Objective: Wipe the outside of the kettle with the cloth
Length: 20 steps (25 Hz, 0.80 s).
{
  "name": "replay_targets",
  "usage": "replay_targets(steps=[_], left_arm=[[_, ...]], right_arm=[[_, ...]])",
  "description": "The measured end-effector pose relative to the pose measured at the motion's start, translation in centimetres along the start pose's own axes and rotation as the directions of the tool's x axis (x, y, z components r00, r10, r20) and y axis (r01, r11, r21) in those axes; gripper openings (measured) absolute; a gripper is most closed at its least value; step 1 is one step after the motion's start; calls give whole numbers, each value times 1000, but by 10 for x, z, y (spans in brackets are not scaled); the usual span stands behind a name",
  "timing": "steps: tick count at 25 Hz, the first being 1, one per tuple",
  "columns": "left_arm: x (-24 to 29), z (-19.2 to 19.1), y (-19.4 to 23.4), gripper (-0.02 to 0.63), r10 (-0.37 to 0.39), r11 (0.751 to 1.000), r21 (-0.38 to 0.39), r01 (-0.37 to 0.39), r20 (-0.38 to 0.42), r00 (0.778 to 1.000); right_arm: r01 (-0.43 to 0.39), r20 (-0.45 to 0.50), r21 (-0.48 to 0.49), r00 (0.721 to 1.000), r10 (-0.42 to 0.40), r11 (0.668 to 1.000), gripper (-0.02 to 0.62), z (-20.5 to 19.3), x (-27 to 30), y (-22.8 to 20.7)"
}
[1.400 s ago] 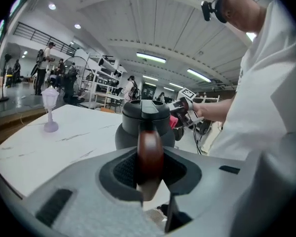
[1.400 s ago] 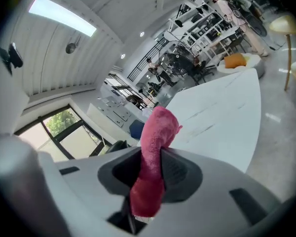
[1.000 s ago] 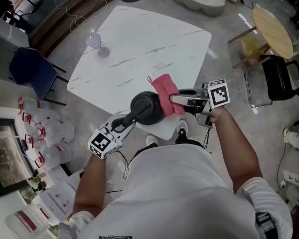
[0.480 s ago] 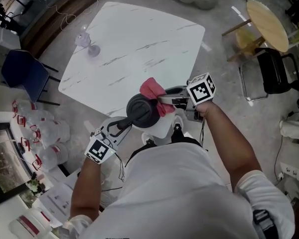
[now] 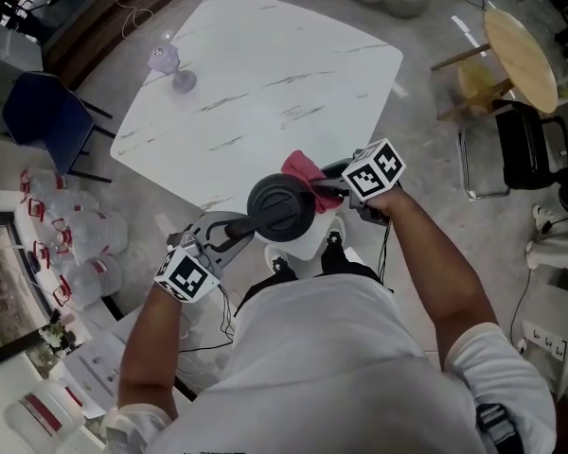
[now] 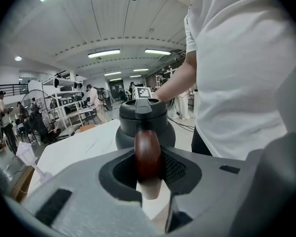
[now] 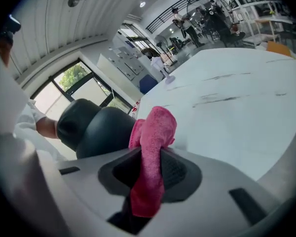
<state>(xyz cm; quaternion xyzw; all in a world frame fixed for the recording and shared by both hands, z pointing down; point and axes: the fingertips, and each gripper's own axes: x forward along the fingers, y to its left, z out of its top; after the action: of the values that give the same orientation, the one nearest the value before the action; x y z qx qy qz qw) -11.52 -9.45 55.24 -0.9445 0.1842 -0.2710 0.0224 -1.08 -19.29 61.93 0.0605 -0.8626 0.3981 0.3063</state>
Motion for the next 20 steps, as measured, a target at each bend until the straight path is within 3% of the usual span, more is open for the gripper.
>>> replay_targets(steps=[12, 20], left_arm=[[4, 4, -5, 100, -14, 995, 99, 19, -48, 999], [8, 10, -5, 101, -45, 979, 196, 60, -80, 996]], right_arm=[[64, -92, 8, 994, -63, 998, 100, -25, 23, -36], [129, -147, 43, 982, -121, 991, 100, -41, 27, -53]])
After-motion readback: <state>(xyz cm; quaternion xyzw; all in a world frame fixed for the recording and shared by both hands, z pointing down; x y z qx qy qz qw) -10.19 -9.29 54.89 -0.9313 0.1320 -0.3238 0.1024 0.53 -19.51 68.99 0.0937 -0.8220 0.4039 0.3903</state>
